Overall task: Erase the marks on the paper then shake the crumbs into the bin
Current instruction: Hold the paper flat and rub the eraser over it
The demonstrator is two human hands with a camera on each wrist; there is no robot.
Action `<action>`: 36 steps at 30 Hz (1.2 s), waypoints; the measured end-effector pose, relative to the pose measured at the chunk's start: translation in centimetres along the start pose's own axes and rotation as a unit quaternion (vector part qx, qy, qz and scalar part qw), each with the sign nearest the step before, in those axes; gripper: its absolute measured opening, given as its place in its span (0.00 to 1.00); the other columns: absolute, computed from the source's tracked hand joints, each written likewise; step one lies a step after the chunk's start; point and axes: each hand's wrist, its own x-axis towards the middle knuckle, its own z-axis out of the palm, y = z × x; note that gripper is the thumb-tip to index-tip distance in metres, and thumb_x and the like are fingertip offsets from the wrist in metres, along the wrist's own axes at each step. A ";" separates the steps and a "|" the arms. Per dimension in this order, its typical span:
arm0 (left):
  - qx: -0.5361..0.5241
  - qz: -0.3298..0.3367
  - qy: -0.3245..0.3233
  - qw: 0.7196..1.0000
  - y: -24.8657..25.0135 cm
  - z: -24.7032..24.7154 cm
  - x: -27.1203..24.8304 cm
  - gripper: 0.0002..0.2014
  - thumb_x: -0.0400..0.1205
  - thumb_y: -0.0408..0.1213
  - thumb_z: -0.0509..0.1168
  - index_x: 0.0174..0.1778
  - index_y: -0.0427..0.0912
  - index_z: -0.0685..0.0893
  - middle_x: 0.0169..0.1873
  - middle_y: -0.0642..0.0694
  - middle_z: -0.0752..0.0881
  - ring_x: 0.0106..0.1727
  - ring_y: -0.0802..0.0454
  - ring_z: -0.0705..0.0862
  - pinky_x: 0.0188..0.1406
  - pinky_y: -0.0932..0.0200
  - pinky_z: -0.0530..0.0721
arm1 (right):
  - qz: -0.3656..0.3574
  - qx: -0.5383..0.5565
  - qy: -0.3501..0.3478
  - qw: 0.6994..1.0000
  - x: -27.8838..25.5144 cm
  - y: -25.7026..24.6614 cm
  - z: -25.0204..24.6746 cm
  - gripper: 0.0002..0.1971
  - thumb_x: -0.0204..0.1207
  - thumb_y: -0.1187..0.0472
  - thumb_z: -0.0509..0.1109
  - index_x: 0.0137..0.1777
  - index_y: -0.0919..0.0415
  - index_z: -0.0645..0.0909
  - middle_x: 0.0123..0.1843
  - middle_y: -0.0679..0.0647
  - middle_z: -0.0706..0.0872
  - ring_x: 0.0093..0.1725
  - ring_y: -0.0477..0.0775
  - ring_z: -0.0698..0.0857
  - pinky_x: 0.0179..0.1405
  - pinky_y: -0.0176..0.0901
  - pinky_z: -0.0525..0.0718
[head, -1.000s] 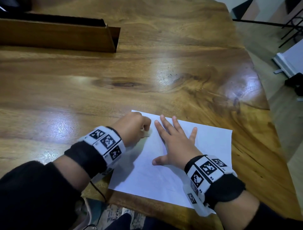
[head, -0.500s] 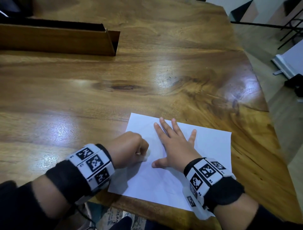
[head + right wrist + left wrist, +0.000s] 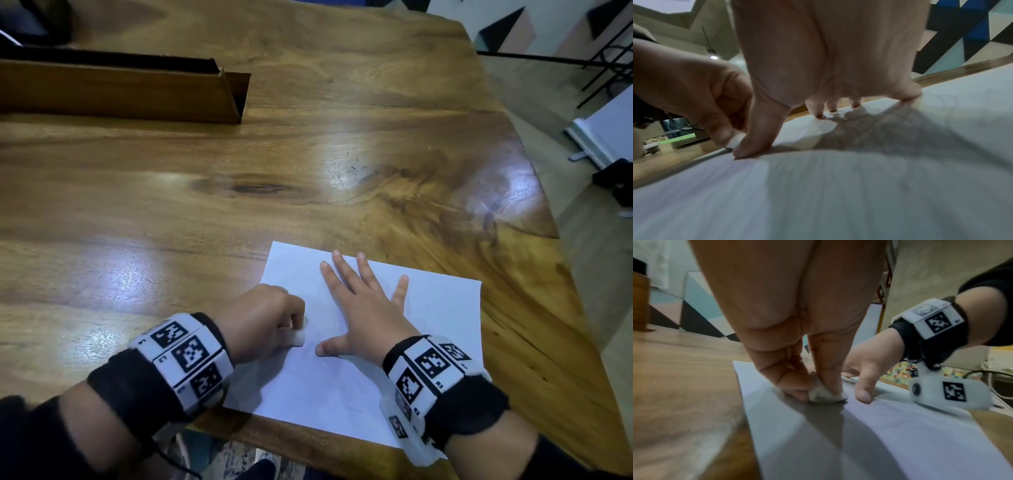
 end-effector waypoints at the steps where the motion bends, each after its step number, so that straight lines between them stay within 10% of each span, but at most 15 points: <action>1: -0.017 -0.014 0.011 1.000 -0.2 0.0 0.1 0.08 0.74 0.44 0.67 0.46 0.47 0.82 0.38 0.51 0.80 0.41 0.52 0.79 0.37 0.63 0.73 | 0.001 0.006 0.003 1.000 0.0 0.0 0.0 0.62 0.64 0.33 0.74 0.82 0.45 0.28 0.80 0.39 0.21 0.79 0.48 0.23 0.69 0.81 0.31; 7: -0.089 -0.026 0.158 0.983 -1.6 1.9 0.2 0.05 0.73 0.33 0.64 0.41 0.36 0.83 0.37 0.41 0.78 0.41 0.44 0.79 0.40 0.60 0.75 | 0.005 0.065 0.034 0.997 -0.7 1.8 0.0 0.66 0.64 0.42 0.80 0.83 0.60 0.31 0.80 0.48 0.22 0.81 0.48 0.27 0.77 0.57 0.30; 11: -0.262 -0.111 0.118 0.951 -2.1 2.1 0.4 0.12 0.75 0.26 0.61 0.54 0.32 0.77 0.41 0.41 0.78 0.38 0.48 0.78 0.38 0.62 0.78 | -0.022 0.074 0.035 0.996 -1.2 2.1 0.5 0.64 0.65 0.43 0.79 0.82 0.60 0.30 0.81 0.50 0.23 0.78 0.44 0.25 0.77 0.48 0.29; 17: -0.104 -0.051 0.125 0.985 -2.5 1.4 -1.1 0.07 0.70 0.25 0.63 0.37 0.35 0.86 0.51 0.37 0.85 0.50 0.49 0.84 0.50 0.74 0.71 | -0.025 0.067 0.053 0.996 -1.2 0.6 1.1 0.63 0.67 0.40 0.77 0.83 0.58 0.30 0.82 0.52 0.24 0.80 0.50 0.26 0.80 0.50 0.31; 20: -0.144 -0.071 0.145 0.976 -1.7 0.6 0.1 0.06 0.74 0.28 0.66 0.44 0.31 0.84 0.42 0.40 0.79 0.35 0.54 0.77 0.39 0.71 0.73 | -0.017 0.053 0.065 0.996 -1.2 0.5 1.1 0.63 0.65 0.37 0.76 0.83 0.55 0.31 0.83 0.50 0.25 0.81 0.50 0.27 0.81 0.51 0.33; 24: -0.053 -0.073 0.154 0.984 0.1 -0.8 3.4 0.15 0.74 0.42 0.70 0.55 0.40 0.84 0.44 0.38 0.85 0.47 0.41 0.82 0.48 0.56 0.77 | -0.010 0.042 0.073 0.996 -1.2 0.5 1.0 0.63 0.64 0.37 0.76 0.83 0.53 0.32 0.83 0.49 0.27 0.82 0.50 0.29 0.81 0.51 0.34; 32: 0.009 -0.061 0.067 0.996 1.2 -3.1 6.1 0.05 0.72 0.35 0.71 0.41 0.38 0.87 0.35 0.47 0.81 0.40 0.50 0.78 0.26 0.66 0.68 | 0.002 0.033 0.070 0.997 -1.1 0.3 0.8 0.64 0.64 0.38 0.77 0.83 0.54 0.31 0.83 0.50 0.27 0.82 0.52 0.29 0.82 0.53 0.36; 36: -0.012 -0.070 0.095 0.993 1.3 -3.2 6.7 0.07 0.73 0.38 0.71 0.43 0.39 0.85 0.35 0.47 0.80 0.38 0.51 0.76 0.33 0.64 0.68 | 0.004 0.027 0.070 0.997 -1.0 0.2 0.8 0.64 0.64 0.38 0.77 0.83 0.54 0.30 0.84 0.50 0.27 0.82 0.53 0.30 0.82 0.53 0.36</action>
